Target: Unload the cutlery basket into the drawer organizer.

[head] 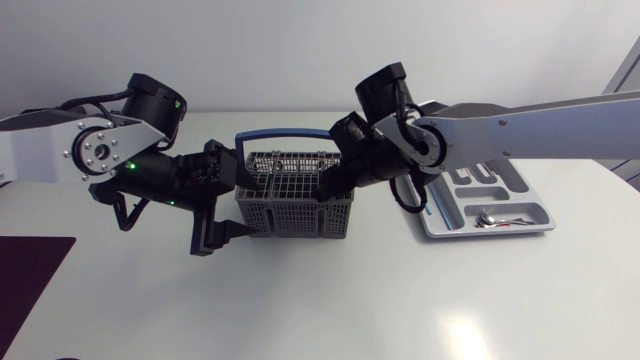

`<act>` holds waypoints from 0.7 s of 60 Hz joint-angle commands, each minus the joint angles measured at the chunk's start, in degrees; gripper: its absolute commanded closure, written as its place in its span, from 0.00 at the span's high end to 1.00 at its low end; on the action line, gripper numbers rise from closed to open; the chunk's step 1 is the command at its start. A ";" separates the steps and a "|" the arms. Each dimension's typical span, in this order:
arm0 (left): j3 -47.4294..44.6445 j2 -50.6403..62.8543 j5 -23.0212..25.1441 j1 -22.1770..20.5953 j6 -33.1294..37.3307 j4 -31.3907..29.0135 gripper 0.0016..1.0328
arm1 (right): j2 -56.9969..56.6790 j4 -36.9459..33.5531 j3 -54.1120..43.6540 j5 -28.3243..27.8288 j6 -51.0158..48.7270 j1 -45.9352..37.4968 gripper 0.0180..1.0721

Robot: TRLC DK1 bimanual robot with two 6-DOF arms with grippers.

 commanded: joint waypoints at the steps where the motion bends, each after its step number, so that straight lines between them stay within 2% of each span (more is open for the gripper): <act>1: -1.10 -0.65 0.75 0.35 -2.98 0.75 0.95 | 1.45 0.94 0.52 0.91 1.55 0.82 0.05; 25: -2.33 -1.35 0.75 0.18 -4.12 1.28 0.95 | -2.59 0.85 -1.24 0.65 2.08 0.38 0.05; 42: -3.48 -1.27 0.75 0.53 -4.21 2.07 0.95 | -9.09 4.01 -4.84 -5.94 4.63 -1.38 0.05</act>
